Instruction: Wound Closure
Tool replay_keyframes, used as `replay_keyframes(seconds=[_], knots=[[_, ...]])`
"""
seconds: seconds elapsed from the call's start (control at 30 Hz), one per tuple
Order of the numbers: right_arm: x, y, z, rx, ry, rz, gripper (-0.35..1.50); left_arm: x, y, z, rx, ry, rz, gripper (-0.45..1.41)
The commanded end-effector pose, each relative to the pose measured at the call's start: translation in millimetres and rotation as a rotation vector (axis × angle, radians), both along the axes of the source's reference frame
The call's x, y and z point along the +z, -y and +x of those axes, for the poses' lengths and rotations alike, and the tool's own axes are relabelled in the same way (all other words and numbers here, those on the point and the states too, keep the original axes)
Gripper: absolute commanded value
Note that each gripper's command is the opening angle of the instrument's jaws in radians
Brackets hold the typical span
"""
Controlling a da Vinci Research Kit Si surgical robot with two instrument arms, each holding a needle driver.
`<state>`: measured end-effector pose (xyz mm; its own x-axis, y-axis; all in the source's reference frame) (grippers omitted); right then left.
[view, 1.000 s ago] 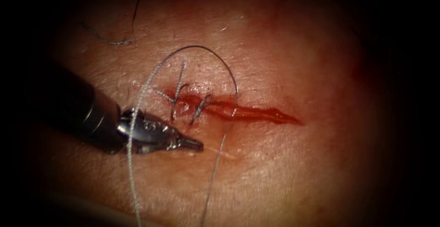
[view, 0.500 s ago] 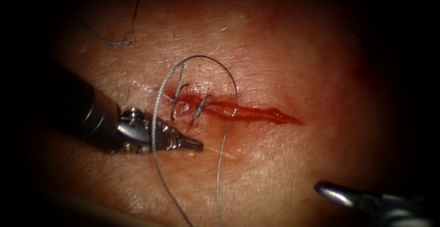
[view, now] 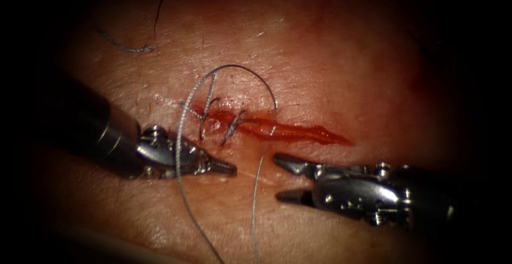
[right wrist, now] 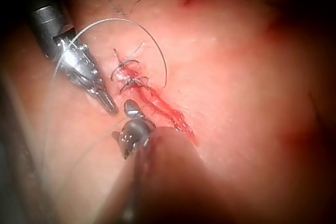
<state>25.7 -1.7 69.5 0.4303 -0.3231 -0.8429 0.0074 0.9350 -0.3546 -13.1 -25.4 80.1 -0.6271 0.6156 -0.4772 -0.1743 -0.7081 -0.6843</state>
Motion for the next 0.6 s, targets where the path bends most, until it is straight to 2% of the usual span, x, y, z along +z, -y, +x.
replay_keyframes(seconds=[0.03, 0.2, 0.47, 0.6], knots=[[2.2, -0.2, 1.1, 0.001, 0.004, -0.002, 1.43, 0.5, 1.0, 0.0, 0.001, -0.001, 0.003, -0.2], [2.8, -1.1, 1.8, 0.014, -0.001, -0.005, 1.41, 0.5, 1.0, 0.0, 0.001, -0.002, 0.004, -0.2], [4.4, -0.7, 4.5, 0.004, 0.012, -0.042, 1.41, 0.3, 1.0, 0.1, 0.002, -0.001, 0.005, -0.2], [4.8, -0.8, 4.9, 0.005, 0.016, -0.043, 1.36, 0.3, 1.0, 0.0, 0.001, -0.001, 0.005, -0.2]])
